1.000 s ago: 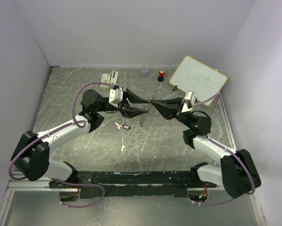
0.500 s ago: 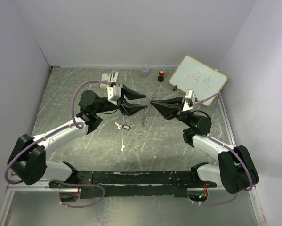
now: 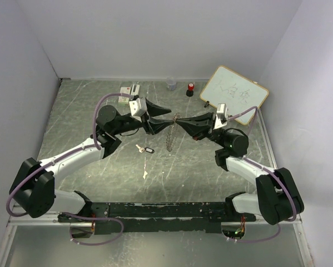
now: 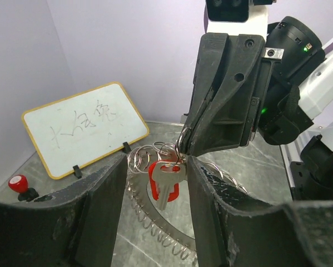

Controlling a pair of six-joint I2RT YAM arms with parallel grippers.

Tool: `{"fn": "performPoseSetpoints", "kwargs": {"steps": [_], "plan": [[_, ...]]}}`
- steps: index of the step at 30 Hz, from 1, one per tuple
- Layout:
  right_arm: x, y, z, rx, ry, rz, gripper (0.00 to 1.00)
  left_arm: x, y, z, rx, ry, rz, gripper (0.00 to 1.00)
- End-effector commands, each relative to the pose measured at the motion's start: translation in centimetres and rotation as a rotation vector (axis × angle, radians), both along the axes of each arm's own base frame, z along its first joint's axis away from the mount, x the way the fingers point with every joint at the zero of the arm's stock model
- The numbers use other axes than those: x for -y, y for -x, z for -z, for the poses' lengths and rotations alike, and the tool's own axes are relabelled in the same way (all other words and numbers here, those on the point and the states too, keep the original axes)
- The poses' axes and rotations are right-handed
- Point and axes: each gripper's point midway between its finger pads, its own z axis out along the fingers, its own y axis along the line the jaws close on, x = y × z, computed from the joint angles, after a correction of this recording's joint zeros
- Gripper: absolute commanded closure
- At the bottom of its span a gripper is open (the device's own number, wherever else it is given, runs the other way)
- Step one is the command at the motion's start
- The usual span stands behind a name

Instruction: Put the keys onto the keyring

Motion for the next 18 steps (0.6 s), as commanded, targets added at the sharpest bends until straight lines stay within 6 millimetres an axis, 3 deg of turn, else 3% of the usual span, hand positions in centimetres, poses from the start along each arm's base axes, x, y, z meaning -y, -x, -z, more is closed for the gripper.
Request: {"fn": "performPoseSetpoints", "kwargs": {"steps": [1, 7, 18], "plan": [[0.4, 1.2, -3.1, 0.154, -0.053, -0.016, 1.0, 0.8, 1.2, -1.1, 0.041, 0.009, 0.069, 0.42], [0.2, 1.6, -3.6, 0.174, -0.065, -0.052, 1.0, 0.8, 0.9, -0.4, 0.023, -0.01, 0.029, 0.42], [0.5, 1.6, -3.6, 0.171, -0.06, -0.038, 1.0, -4.5, -1.5, -3.3, 0.026, 0.144, -0.324, 0.4]]}}
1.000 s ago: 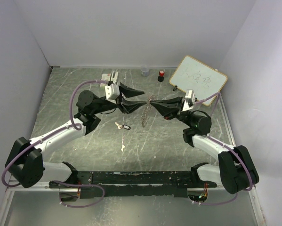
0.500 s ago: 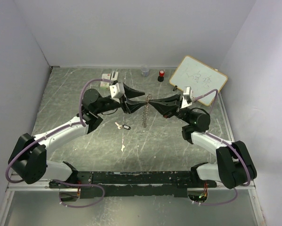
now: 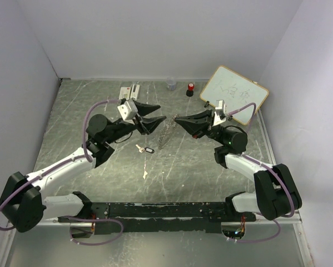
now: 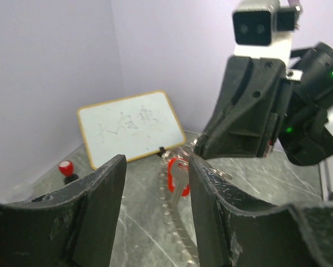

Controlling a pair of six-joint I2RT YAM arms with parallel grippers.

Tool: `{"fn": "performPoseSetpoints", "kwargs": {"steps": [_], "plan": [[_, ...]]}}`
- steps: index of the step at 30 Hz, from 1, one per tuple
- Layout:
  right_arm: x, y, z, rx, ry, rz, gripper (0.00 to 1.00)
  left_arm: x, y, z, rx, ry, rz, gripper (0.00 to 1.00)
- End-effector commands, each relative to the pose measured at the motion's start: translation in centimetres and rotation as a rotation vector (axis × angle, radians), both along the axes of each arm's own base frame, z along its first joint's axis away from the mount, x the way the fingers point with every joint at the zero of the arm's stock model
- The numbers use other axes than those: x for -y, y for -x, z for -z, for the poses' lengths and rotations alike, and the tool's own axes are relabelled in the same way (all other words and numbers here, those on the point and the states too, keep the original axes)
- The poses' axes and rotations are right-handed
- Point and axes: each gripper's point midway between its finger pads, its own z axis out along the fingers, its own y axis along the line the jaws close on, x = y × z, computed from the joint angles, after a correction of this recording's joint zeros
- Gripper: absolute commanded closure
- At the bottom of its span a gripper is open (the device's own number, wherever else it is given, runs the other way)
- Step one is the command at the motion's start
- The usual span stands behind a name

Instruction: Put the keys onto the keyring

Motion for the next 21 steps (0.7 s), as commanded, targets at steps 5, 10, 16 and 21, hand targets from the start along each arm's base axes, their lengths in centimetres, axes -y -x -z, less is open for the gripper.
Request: {"fn": "performPoseSetpoints", "kwargs": {"steps": [5, 10, 16, 21], "plan": [[0.8, 2.4, -3.9, 0.221, -0.073, -0.012, 1.0, -1.5, -2.1, -2.2, 0.027, 0.074, -0.152, 0.4], [0.7, 2.6, -4.0, 0.222, -0.08, -0.026, 1.0, -0.5, -2.7, -1.9, 0.008, 0.079, -0.136, 0.4], [0.6, 2.5, -4.0, 0.217, -0.084, -0.046, 1.0, 0.8, -2.9, -1.8, 0.012, 0.085, -0.121, 0.4], [0.5, 2.5, -4.0, 0.213, -0.09, -0.052, 1.0, 1.8, -2.7, -2.3, 0.021, 0.087, -0.091, 0.4]]}}
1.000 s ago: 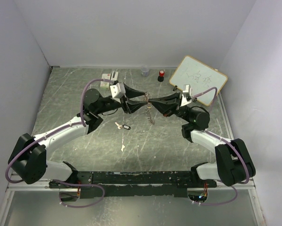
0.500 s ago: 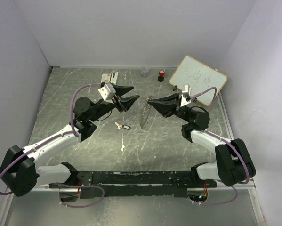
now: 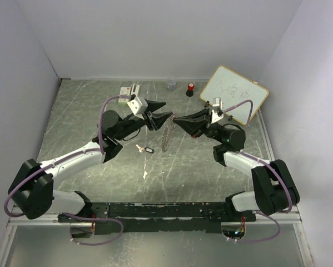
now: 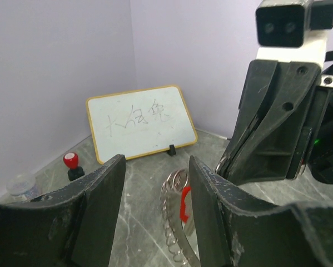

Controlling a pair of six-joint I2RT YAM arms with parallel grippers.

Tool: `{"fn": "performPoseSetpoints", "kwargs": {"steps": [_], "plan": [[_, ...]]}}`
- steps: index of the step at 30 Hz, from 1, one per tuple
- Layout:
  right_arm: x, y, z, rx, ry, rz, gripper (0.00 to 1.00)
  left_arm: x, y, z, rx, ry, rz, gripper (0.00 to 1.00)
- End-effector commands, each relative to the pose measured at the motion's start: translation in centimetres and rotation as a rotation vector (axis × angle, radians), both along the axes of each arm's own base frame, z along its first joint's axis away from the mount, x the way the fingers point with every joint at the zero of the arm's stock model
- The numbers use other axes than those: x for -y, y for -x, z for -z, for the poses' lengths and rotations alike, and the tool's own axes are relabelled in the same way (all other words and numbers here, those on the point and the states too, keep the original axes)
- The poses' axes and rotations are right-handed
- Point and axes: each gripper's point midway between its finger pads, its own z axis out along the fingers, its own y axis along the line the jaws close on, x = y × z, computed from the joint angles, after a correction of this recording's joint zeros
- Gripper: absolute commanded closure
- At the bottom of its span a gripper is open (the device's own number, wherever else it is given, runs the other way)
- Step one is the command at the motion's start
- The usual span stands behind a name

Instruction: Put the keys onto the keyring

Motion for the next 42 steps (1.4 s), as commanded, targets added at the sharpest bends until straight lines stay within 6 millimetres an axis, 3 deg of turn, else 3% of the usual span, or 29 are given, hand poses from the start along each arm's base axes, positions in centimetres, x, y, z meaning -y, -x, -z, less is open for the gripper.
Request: {"fn": "performPoseSetpoints", "kwargs": {"steps": [1, 6, 12, 20, 25, 31, 37, 42], "plan": [[1.0, 2.8, -4.8, 0.276, -0.108, -0.007, 1.0, 0.8, 0.4, -3.5, 0.069, 0.069, 0.016, 0.4], [1.1, 2.6, -5.4, 0.289, -0.118, 0.001, 1.0, 2.1, 1.3, -2.0, 0.031, 0.046, 0.053, 0.4], [1.0, 2.4, -5.9, 0.304, -0.126, 0.004, 1.0, 2.1, 2.0, 0.7, -0.036, 0.061, 0.059, 0.4], [1.2, 2.0, -6.6, 0.315, -0.148, 0.024, 1.0, 2.9, 2.3, 1.5, -0.073, 0.057, 0.063, 0.4], [1.2, 2.4, -7.3, 0.339, -0.15, 0.016, 1.0, 3.0, 1.2, 2.9, -0.126, 0.047, 0.008, 0.4], [1.3, 3.2, -7.4, 0.346, -0.134, 0.005, 1.0, 0.2, -1.1, 1.4, -0.147, 0.023, -0.175, 0.36], [1.4, 3.2, -6.6, 0.336, -0.111, 0.019, 1.0, -3.2, -1.6, -0.7, -0.109, 0.021, -0.229, 0.32], [1.3, 3.3, -6.0, 0.332, -0.096, 0.005, 1.0, -3.5, 0.1, -1.7, -0.018, -0.001, -0.136, 0.33]]}}
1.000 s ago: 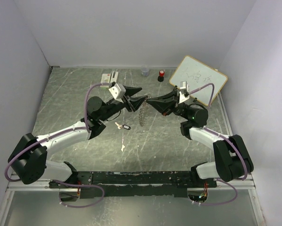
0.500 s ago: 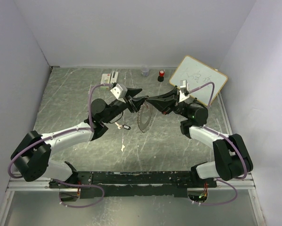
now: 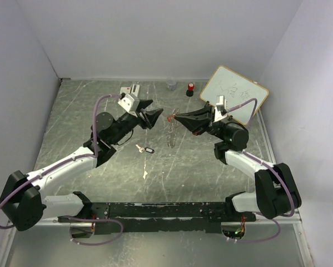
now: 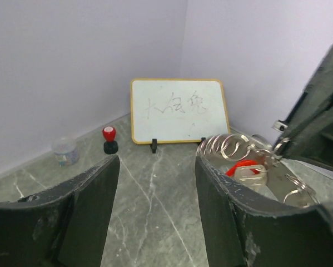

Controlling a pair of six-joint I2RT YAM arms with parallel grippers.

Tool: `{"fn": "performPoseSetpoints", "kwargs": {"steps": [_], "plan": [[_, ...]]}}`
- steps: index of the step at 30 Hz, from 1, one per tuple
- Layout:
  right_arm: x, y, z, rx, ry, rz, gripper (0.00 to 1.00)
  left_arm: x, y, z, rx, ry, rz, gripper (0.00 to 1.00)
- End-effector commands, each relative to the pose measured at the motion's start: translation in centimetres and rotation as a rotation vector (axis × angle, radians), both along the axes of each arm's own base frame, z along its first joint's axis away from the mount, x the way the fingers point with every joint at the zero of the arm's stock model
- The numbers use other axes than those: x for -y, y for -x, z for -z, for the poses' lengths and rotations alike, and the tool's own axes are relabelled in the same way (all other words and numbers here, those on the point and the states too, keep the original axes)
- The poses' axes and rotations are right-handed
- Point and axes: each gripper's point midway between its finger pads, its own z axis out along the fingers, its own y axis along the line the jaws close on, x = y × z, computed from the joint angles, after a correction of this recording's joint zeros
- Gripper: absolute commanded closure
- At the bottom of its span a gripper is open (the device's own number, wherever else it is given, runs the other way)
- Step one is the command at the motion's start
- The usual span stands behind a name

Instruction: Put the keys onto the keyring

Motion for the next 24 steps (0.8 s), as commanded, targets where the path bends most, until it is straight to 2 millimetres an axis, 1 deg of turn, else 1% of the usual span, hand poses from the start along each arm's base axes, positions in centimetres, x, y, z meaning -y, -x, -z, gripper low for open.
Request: {"fn": "performPoseSetpoints", "kwargs": {"steps": [1, 4, 7, 12, 17, 24], "plan": [[1.1, 2.9, -3.2, 0.246, -0.075, 0.003, 1.0, 0.0, 2.1, -1.9, 0.118, -0.026, 0.115, 0.33], [1.2, 2.9, -3.0, 0.242, -0.073, -0.007, 1.0, 0.7, 4.1, -2.2, 0.186, -0.042, 0.247, 0.36], [1.2, 3.0, -3.0, 0.241, -0.077, -0.016, 1.0, 1.8, 5.4, -1.7, 0.207, -0.071, 0.378, 0.42], [1.1, 3.0, -2.8, 0.237, -0.071, -0.02, 1.0, 3.5, 6.6, -0.8, 0.218, -0.097, 0.541, 0.45], [1.1, 3.0, -2.6, 0.236, -0.061, -0.028, 1.0, 4.1, 7.0, -0.5, 0.227, -0.095, 0.593, 0.44], [1.0, 2.9, -2.1, 0.228, -0.048, -0.032, 1.0, 3.7, 7.7, -1.3, 0.271, -0.072, 0.608, 0.43]]}}
